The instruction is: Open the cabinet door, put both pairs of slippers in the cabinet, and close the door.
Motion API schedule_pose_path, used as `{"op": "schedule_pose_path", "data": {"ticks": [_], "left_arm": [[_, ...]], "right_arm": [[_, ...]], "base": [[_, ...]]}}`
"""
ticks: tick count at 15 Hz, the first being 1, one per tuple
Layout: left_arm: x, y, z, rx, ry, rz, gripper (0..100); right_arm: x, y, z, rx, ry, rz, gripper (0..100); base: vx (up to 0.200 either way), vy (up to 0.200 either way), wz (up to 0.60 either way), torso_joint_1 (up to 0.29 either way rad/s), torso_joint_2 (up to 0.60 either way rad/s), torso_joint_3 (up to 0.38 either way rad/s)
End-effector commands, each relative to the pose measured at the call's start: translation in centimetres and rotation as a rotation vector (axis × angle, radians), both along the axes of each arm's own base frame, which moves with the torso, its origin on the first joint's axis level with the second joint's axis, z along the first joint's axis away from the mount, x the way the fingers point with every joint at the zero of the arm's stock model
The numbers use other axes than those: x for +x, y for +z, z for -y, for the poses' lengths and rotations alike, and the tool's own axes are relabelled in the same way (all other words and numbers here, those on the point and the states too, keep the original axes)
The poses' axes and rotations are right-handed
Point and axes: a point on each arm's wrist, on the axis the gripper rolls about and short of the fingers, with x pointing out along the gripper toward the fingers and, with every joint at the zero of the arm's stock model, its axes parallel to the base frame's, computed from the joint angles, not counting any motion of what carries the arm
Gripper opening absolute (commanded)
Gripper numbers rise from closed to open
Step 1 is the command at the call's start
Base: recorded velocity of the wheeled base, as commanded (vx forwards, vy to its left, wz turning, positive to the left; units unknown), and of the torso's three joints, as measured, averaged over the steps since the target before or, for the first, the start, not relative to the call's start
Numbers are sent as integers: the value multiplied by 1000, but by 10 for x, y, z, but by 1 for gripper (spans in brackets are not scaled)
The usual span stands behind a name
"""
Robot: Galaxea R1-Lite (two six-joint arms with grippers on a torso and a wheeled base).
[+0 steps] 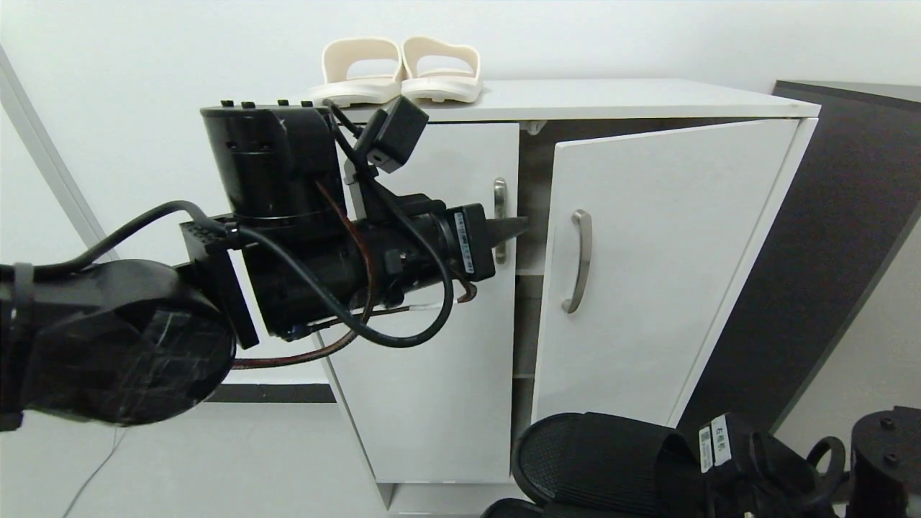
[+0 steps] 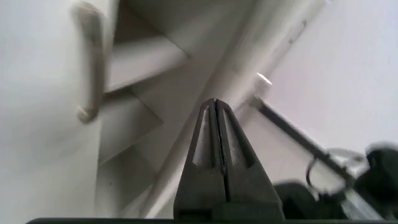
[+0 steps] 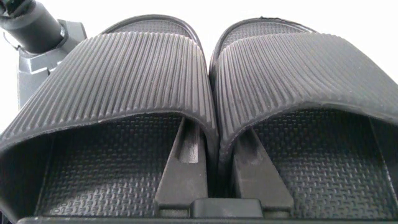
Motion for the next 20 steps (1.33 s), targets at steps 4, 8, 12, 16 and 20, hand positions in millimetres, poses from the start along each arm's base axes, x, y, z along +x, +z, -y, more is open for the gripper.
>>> {"op": "schedule_pose_path", "data": {"ticks": [4, 8, 12, 16, 20], "left_arm": [[26, -7, 20, -54, -69, -11, 0], [38, -12, 29, -84, -65, -26, 0], [38, -17, 38, -97, -89, -26, 0], [-26, -35, 99, -132, -326, 9, 0], [-26, -47, 117, -200, -352, 75, 0]], "right_arm": [[0, -3, -1, -10, 6, -8, 0], [-3, -5, -4, -17, 27, -14, 0], [-13, -9, -5, -34, 70, -27, 0], [-23, -11, -6, -41, 116, -31, 0], [-28, -10, -6, -34, 136, -22, 0]], "base": [[0, 0, 0, 0, 0, 0], [-100, 0, 0, 1, 0, 0], [-200, 0, 0, 2, 2, 2], [-150, 0, 0, 3, 2, 2], [0, 0, 0, 0, 0, 0]]}}
